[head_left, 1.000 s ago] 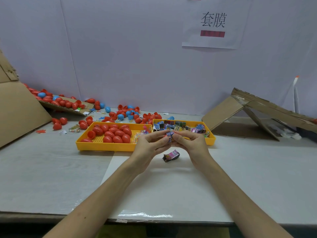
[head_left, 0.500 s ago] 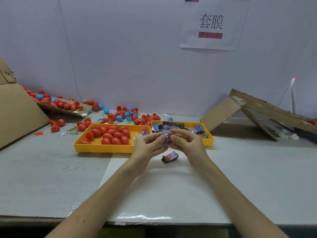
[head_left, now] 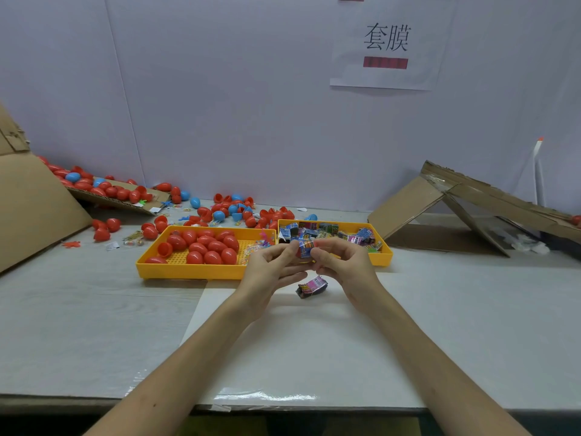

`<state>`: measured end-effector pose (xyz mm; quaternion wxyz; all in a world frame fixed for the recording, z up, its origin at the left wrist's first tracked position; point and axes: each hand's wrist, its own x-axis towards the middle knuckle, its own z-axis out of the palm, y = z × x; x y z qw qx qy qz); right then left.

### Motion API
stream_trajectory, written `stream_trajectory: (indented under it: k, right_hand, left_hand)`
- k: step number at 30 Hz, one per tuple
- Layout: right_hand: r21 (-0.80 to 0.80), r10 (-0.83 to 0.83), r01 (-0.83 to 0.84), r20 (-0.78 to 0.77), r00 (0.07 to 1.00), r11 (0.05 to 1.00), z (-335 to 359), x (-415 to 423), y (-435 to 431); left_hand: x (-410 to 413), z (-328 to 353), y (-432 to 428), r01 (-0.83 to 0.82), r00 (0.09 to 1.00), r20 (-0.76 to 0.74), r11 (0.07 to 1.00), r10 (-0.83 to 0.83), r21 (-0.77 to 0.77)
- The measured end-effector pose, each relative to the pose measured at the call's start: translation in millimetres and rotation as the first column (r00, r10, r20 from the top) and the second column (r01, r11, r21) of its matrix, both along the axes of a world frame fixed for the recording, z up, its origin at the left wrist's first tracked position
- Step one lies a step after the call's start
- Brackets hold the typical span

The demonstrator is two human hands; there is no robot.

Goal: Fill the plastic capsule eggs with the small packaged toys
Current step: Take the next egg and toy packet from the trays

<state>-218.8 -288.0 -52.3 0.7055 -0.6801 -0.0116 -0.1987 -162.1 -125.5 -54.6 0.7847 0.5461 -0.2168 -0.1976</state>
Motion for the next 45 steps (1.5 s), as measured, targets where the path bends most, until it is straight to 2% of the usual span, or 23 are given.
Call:
stream_trajectory:
  k: [4, 14, 32, 42, 45]
  right_hand:
    - [0.031, 0.024, -0.024, 0.002, 1.000, 0.999, 1.3, -0.7, 0.6]
    - [-0.096, -0.039, 0.041, 0.020, 0.999, 0.995, 1.2, -0.7, 0.0]
    - [-0.006, 0.049, -0.049, -0.019, 0.999, 0.999, 2.0, -2.3, 1.9]
    - [-0.003, 0.029, -0.029, -0.030, 0.999, 1.000, 0.6, -1.4, 1.0]
    - [0.007, 0.021, -0.021, -0.030, 0.999, 1.000, 0.5, -0.7, 0.9]
  left_hand:
    - [-0.8, 1.8, -0.8, -0.015, 1.000, 0.006, 1.000, 0.015, 0.016]
    - [-1.1, 2.2, -1.0, 0.008, 1.000, 0.008, 1.000, -0.008, 0.022]
    - [-2.4, -0.1, -2.4, -0.074, 0.983, 0.178, 0.992, 0.055, 0.103]
    - [-0.5, -3.1, -4.5, -0.144, 0.972, 0.210, 0.977, 0.109, 0.158]
    - [-0.6, -1.9, -5.6, -0.144, 0.979, 0.164, 0.979, 0.120, 0.141]
